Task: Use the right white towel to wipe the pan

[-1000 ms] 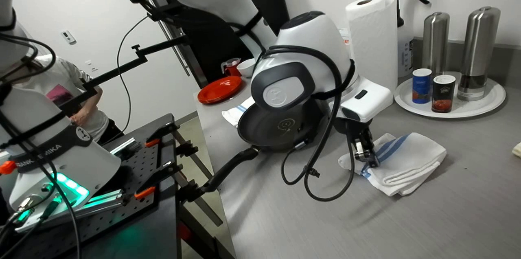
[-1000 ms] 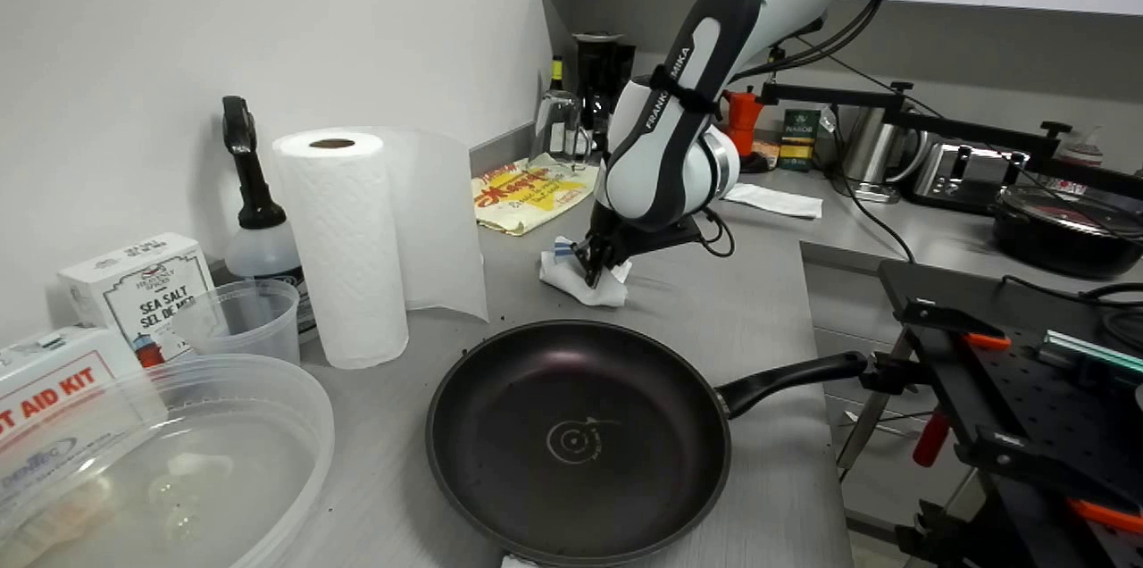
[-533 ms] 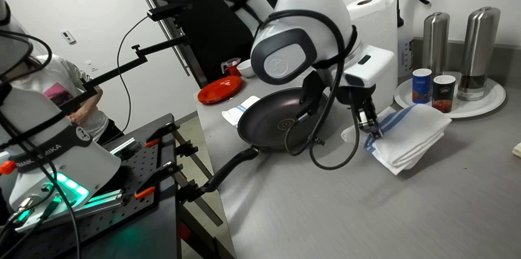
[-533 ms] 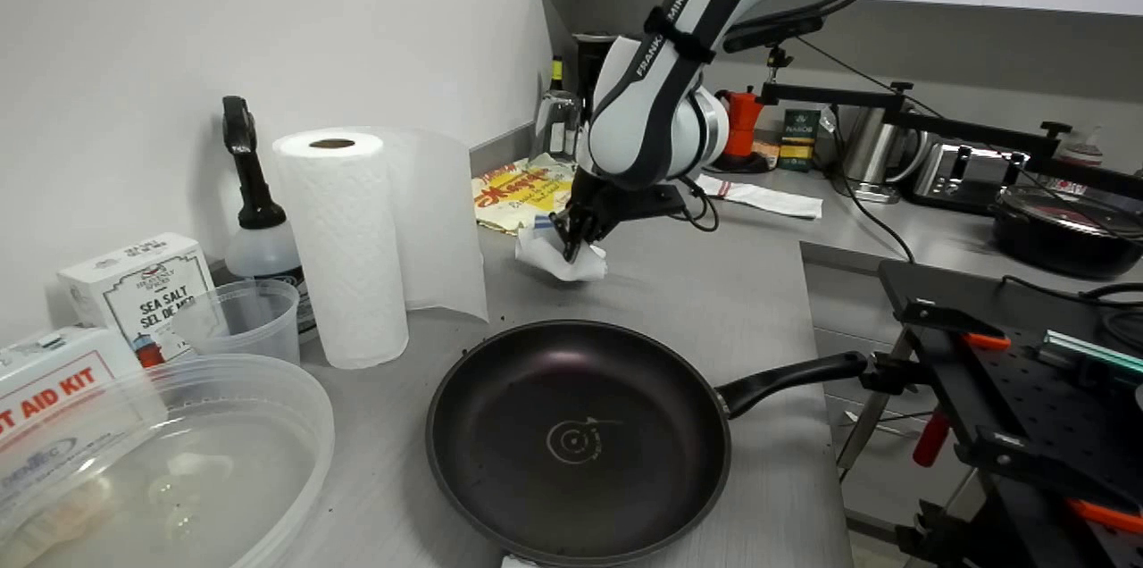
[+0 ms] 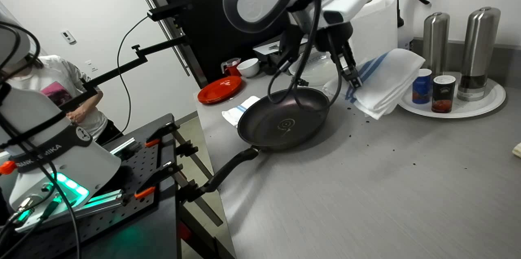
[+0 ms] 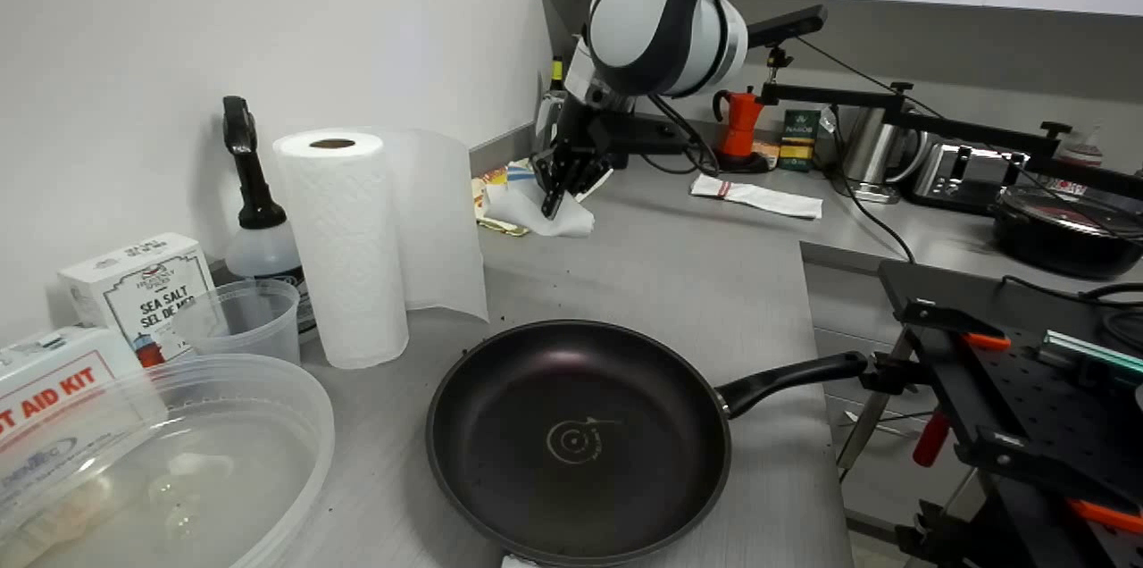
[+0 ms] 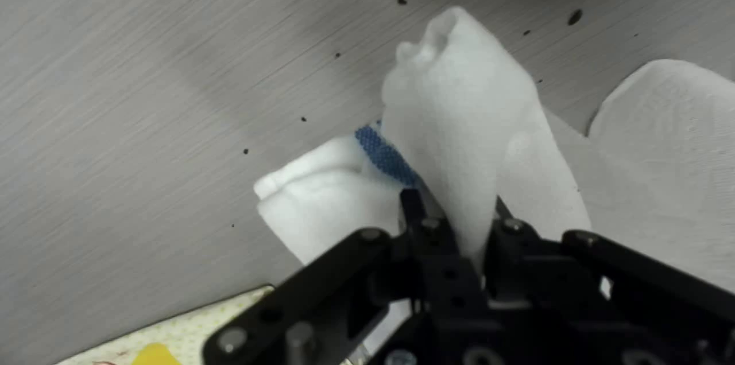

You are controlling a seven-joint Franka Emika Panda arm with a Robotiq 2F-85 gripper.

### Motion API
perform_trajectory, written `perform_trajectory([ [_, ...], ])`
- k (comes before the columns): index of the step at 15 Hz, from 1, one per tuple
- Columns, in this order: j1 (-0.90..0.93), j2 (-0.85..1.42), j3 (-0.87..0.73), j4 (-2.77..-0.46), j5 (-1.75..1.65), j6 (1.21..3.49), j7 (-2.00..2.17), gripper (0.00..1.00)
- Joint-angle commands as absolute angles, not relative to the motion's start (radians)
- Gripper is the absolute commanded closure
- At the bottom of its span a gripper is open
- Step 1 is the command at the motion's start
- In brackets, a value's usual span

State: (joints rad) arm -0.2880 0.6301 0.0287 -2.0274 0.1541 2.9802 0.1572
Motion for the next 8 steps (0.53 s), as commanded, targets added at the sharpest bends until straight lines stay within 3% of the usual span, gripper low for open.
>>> perform_trajectory([
  [1,-0.319,0.454,0.1,-2.198,0.209,2.972,0.074,0.97],
  [8,-0.32,0.302,0.195,-2.387,0.322,2.979,0.015,0.97],
])
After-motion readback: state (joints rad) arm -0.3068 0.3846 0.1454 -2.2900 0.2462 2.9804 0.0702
